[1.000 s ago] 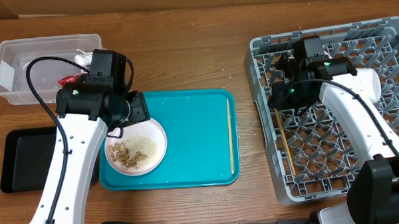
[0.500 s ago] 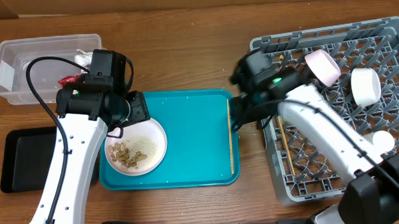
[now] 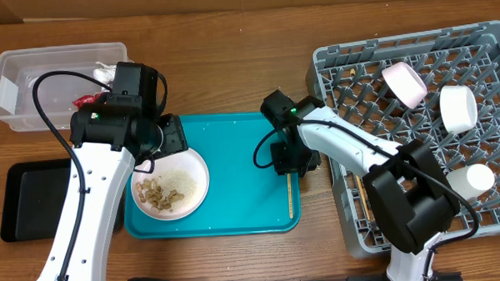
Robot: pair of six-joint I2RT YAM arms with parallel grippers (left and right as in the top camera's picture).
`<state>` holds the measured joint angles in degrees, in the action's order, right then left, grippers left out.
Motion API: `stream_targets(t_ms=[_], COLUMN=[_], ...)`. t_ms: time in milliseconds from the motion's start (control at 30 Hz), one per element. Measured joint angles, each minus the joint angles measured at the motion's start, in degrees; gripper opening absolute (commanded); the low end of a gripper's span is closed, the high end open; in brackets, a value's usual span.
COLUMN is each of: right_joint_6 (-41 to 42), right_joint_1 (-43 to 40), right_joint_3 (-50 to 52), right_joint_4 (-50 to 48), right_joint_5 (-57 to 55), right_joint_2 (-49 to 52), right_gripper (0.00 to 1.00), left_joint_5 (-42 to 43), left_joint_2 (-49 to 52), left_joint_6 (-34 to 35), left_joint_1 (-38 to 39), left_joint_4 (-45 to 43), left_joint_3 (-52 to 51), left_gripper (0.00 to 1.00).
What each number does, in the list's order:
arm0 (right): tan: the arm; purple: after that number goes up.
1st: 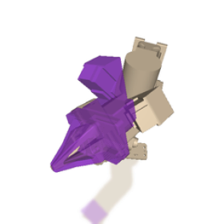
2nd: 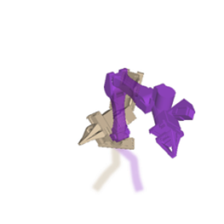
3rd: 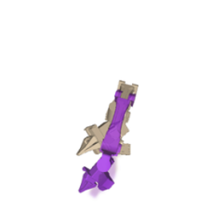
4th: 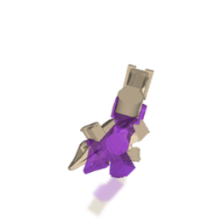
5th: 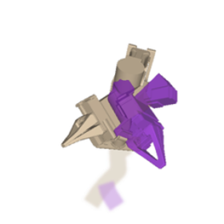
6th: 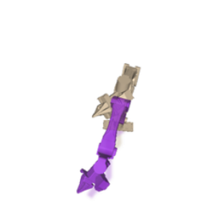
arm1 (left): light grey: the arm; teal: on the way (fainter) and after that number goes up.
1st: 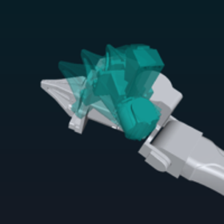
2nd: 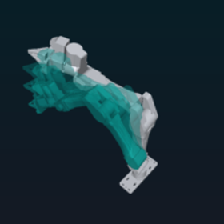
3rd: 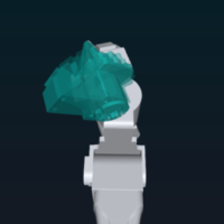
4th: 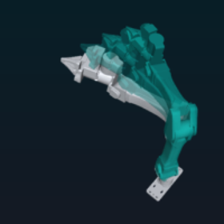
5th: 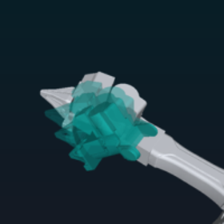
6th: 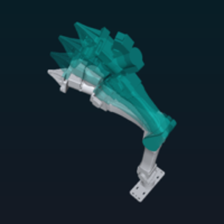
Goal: Sort waste into correct bins and load items into the dishwasher
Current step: 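Grasp the remaining wooden chopstick on the tray with the right gripper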
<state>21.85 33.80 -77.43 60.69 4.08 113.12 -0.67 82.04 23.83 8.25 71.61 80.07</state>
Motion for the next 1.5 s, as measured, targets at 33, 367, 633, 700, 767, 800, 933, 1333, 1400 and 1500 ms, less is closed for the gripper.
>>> stream_targets(t_ms=[33,367,633,700,767,800,933,1333,1400,1500], right_joint_6=[0.17,0.44,0.44,0.46,0.48,0.46,0.44,0.48,0.46,0.57], right_joint_1=[-0.02,-0.02,-0.52,-0.66,-0.66,-0.63,-0.35,4.09,4.83,4.85], right_joint_3=[0.00,-0.15,-5.29,-7.50,-8.33,-8.39,-7.82,-3.34,-3.34,-3.32], right_joint_4=[-0.07,1.31,6.43,6.82,7.13,7.28,6.51,1.77,1.73,1.68], right_joint_5=[0.00,0.39,-2.54,-2.93,-2.97,-2.91,-2.25,4.02,3.28,1.81], right_joint_2=[0.42,2.78,2.78,2.64,2.19,1.92,1.79,1.81,1.81,2.29], right_gripper=[0.42,0.40,0.41,0.42,0.44,0.44,0.43,0.45,0.45,0.45], left_joint_5=[-0.02,-0.02,-0.02,-0.02,0.00,-0.02,-0.02,-0.02,-0.02,-0.02], left_joint_2=[0.00,0.00,0.00,0.00,0.00,0.00,0.00,0.00,0.00,0.00], left_joint_6=[0.00,0.00,0.00,0.00,0.00,0.00,0.00,0.00,0.00,0.00], left_joint_1=[0.00,0.00,0.00,0.00,0.00,0.00,0.00,0.00,0.00,0.00], left_joint_4=[-0.02,-0.02,-0.04,-0.02,-0.04,-0.04,-0.04,-0.02,-0.02,-0.02], left_joint_3=[0.00,0.02,0.02,0.02,0.00,0.02,0.02,0.02,0.02,0.02], left_gripper=[0.66,0.66,0.66,0.67,0.67,0.67,0.67,0.67,0.67,0.67])
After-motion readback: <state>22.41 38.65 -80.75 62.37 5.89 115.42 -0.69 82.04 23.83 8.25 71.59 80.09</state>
